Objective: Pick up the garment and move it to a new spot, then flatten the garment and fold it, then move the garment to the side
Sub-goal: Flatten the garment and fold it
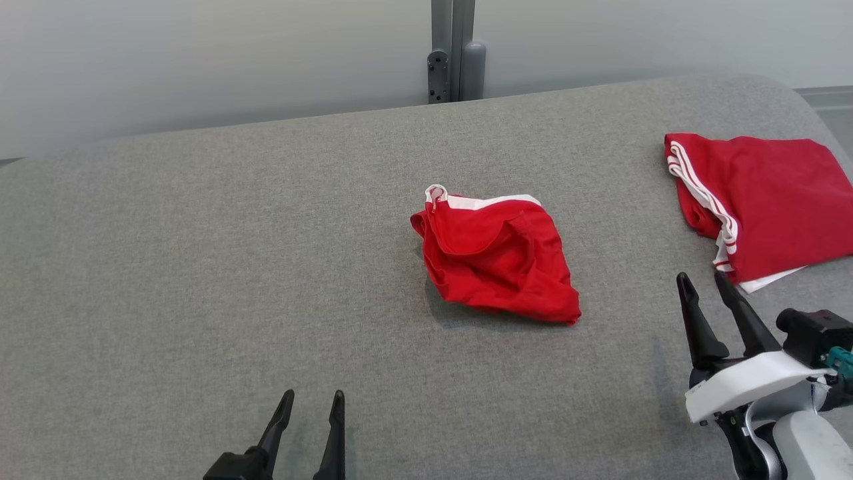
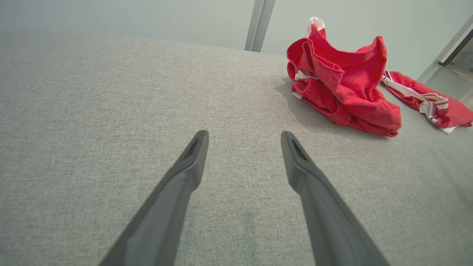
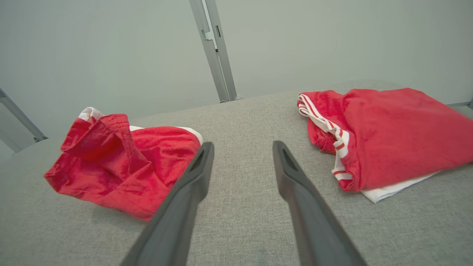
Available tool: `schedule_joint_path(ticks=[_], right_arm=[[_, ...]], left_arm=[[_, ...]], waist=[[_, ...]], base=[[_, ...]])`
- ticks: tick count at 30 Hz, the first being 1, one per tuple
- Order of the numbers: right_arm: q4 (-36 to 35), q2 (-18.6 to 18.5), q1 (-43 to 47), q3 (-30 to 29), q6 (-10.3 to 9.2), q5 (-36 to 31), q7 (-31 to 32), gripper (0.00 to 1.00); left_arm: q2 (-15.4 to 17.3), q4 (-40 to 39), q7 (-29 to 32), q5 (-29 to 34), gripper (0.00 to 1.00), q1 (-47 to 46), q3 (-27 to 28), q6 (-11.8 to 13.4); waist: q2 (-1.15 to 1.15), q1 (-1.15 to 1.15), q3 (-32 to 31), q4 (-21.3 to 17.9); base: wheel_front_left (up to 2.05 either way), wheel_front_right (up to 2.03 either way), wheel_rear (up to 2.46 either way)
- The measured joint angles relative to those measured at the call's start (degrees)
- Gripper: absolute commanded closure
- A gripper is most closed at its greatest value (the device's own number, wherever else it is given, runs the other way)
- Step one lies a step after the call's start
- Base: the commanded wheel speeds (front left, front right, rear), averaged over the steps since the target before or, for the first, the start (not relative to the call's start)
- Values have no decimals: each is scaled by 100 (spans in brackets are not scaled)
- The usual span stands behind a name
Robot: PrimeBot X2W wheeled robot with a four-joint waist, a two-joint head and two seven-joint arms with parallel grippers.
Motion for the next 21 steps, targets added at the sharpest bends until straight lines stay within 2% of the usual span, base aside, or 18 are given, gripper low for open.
schedule_joint_path(ticks=[1,3,4,7,13,21], right_arm=[[2,26,-30,2,1,-71,10,42],[24,71,-225,57,1,-113,81,75],[38,66,-413,154,1,-172,142,100],[174,35,-1032,422,2,-172,302,100],[959,-114,-2192,994,1,-132,455,100],[1876,-311,-2878,2056,2,344,296,100]], left_arm=[[-22,2,0,7,0,-4,-1,-3],[-49,3,0,48,0,-35,-12,-30],[-58,21,0,93,0,-69,-30,-56],[-88,55,0,183,0,-287,-87,-119],[-148,175,0,301,0,-773,-220,-209],[-209,310,0,298,0,-936,-267,-226]], waist=[[0,0,16,3],[0,0,74,12],[0,0,120,20],[0,0,292,50],[0,0,749,226],[0,0,1131,655]], base=[[0,0,0],[0,0,0],[0,0,0],[0,0,0],[0,0,0],[0,0,0]])
